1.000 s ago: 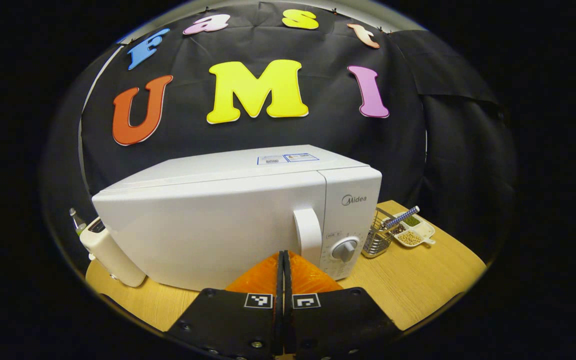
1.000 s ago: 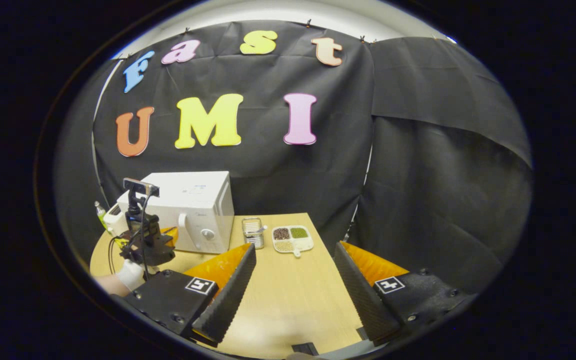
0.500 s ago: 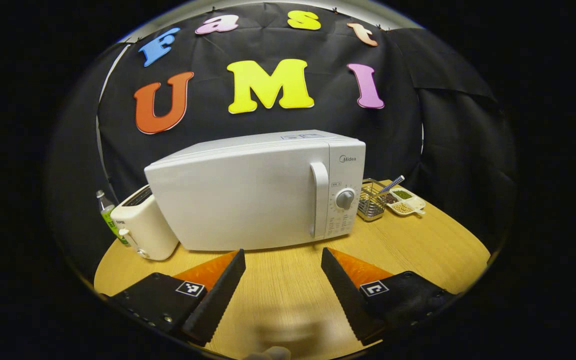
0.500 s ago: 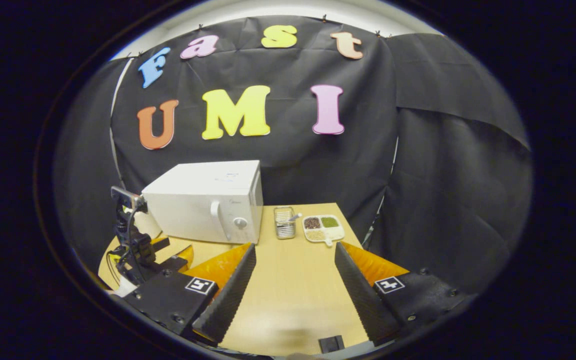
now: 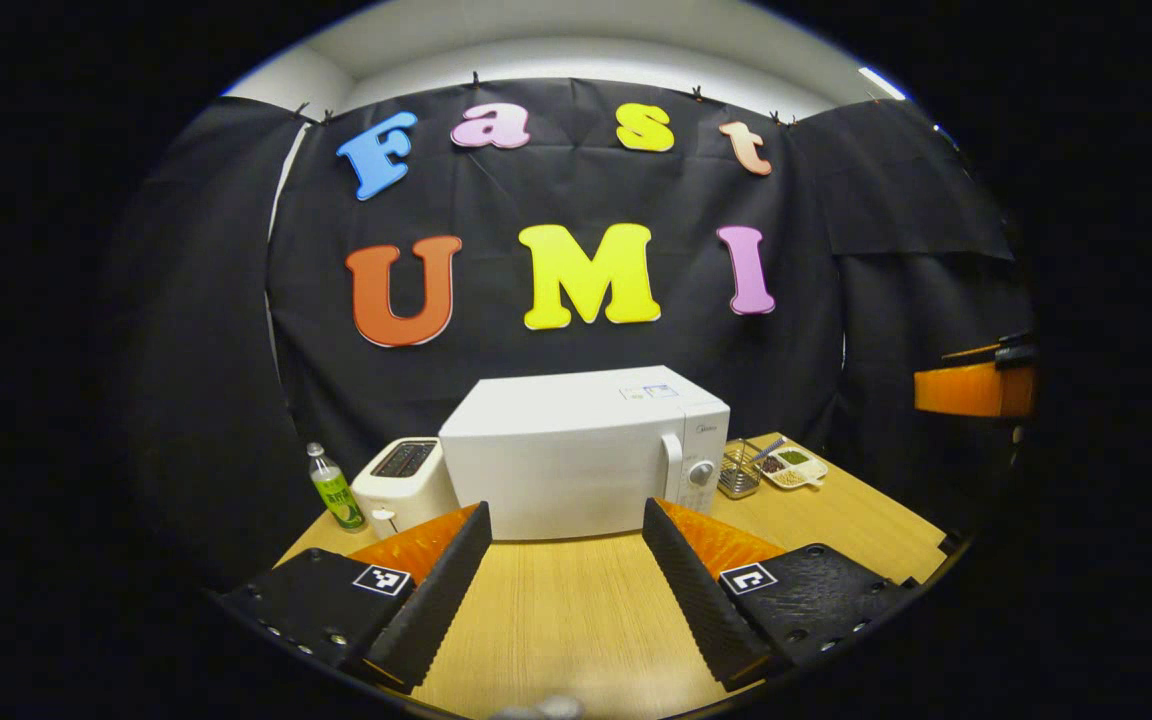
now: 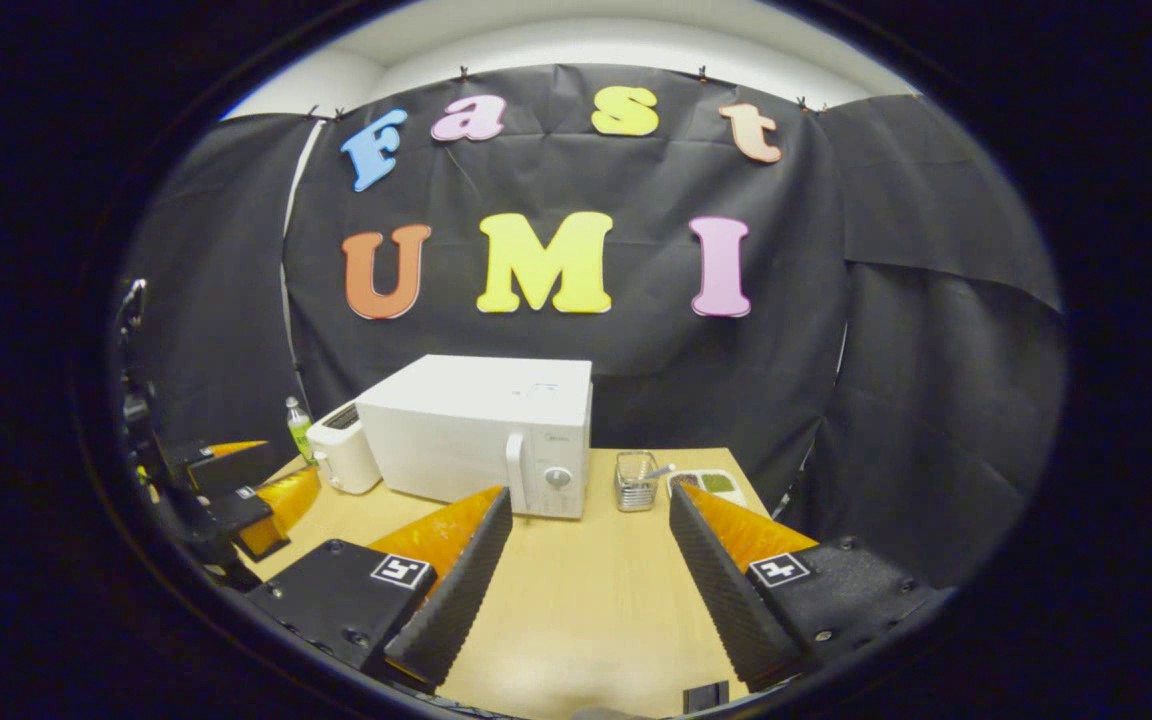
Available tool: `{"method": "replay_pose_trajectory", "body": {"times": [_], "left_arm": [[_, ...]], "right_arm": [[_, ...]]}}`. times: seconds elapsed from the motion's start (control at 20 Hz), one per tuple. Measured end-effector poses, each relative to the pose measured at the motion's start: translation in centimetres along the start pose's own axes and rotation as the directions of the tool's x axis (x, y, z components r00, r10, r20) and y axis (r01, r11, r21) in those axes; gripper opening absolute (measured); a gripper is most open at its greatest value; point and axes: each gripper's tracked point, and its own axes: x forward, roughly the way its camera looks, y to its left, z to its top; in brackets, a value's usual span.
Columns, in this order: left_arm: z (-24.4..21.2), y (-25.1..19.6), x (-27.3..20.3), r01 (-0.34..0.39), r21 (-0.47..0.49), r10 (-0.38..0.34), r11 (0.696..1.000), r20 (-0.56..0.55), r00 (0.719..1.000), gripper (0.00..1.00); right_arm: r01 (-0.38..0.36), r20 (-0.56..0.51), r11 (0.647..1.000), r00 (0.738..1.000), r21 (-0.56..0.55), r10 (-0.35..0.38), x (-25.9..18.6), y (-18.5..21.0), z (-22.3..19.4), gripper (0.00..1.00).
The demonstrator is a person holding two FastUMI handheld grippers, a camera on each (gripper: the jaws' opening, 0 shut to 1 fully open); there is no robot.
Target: Open the microwave oven with the left hand, put the food in, and close the microwave oven.
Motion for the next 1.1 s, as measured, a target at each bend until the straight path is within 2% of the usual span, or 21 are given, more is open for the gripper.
{"method": "replay_pose_trajectory", "body": {"times": [0.05, 0.1, 0.15, 0.2, 0.25, 0.3, 0.35, 0.4, 0.45, 0.7, 0.75, 0.8, 0.85, 0.9, 1.0, 1.05, 1.1], "left_arm": [[1.3, 0.7, -1.2, -0.011, -0.005, 0.011, 1.0, 0.021, 1.0, 0.96], [2.7, 1.2, -2.1, -0.022, -0.012, 0.022, 1.0, 0.044, 0.999, 0.96], [4.0, 1.8, -3.0, -0.033, -0.02, 0.034, 0.999, 0.07, 0.997, 0.96], [5.1, 2.4, -3.9, -0.052, -0.029, 0.054, 0.998, 0.087, 0.995, 0.96], [6.1, 3.0, -4.7, -0.067, -0.043, 0.071, 0.997, 0.103, 0.992, 0.96], [7.1, 3.1, -5.3, -0.07, -0.059, 0.077, 0.996, 0.123, 0.989, 0.96], [7.9, 3.3, -5.8, -0.074, -0.071, 0.084, 0.995, 0.136, 0.987, 0.96], [8.5, 3.4, -6.1, -0.078, -0.078, 0.089, 0.994, 0.144, 0.986, 0.96], [9.1, 3.5, -6.4, -0.085, -0.079, 0.096, 0.993, 0.154, 0.983, 0.96], [11.3, 3.8, -6.8, -0.099, -0.064, 0.109, 0.993, 0.187, 0.976, 0.96], [12.0, 3.7, -6.7, -0.092, -0.067, 0.104, 0.994, 0.2, 0.974, 0.96], [12.4, 3.8, -6.5, -0.089, -0.071, 0.102, 0.993, 0.208, 0.973, 0.96], [12.7, 3.8, -6.4, -0.091, -0.073, 0.105, 0.993, 0.215, 0.971, 0.87], [12.9, 3.8, -6.2, -0.096, -0.073, 0.11, 0.993, 0.218, 0.97, 0.96], [13.1, 4.0, -5.9, -0.106, -0.07, 0.119, 0.992, 0.221, 0.968, 0.96], [13.1, 3.7, -5.7, -0.101, -0.068, 0.114, 0.993, 0.216, 0.97, 0.87], [13.0, 3.7, -5.7, -0.1, -0.064, 0.112, 0.993, 0.214, 0.97, 0.87]], "right_arm": [[-0.013, 0.02, 1.0, 1.0, 0.0, 0.013, -0.2, 0.6, 0.6, 1.0], [-0.015, 0.033, 1.0, 0.999, -0.012, 0.016, -0.3, 0.8, 1.0, 0.92], [-0.017, 0.052, 1.0, 0.998, -0.022, 0.018, -0.5, 0.9, 1.6, 0.92], [-0.021, 0.071, 0.999, 0.997, -0.027, 0.023, -0.6, 1.2, 2.3, 1.0], [-0.024, 0.086, 0.999, 0.996, -0.029, 0.026, -0.7, 1.4, 2.9, 1.0], [-0.027, 0.102, 0.999, 0.994, -0.027, 0.03, -0.9, 1.6, 3.5, 0.92], [-0.032, 0.118, 0.999, 0.992, -0.024, 0.034, -1.0, 1.8, 4.2, 1.0], [-0.037, 0.131, 0.999, 0.991, -0.02, 0.039, -1.2, 2.0, 4.9, 0.92], [-0.041, 0.145, 0.999, 0.988, -0.022, 0.043, -1.4, 2.0, 5.5, 0.92], [-0.013, 0.222, 0.999, 0.975, -0.052, 0.024, -2.4, 1.8, 8.5, 0.92], [-0.013, 0.229, 0.999, 0.973, -0.049, 0.024, -2.3, 1.9, 8.7, 1.0], [-0.01, 0.228, 0.999, 0.973, -0.046, 0.021, -2.2, 1.8, 8.9, 1.0], [-0.009, 0.231, 0.999, 0.973, -0.039, 0.018, -2.1, 1.7, 8.9, 1.0], [-0.009, 0.233, 1.0, 0.972, -0.029, 0.016, -2.1, 1.6, 9.2, 1.0], [-0.013, 0.239, 1.0, 0.971, -0.008, 0.014, -2.1, 1.4, 9.6, 1.0], [-0.016, 0.236, 1.0, 0.972, 0.002, 0.015, -2.1, 1.3, 9.6, 1.0], [-0.015, 0.234, 1.0, 0.972, 0.011, 0.012, -1.9, 1.1, 9.6, 1.0]]}}
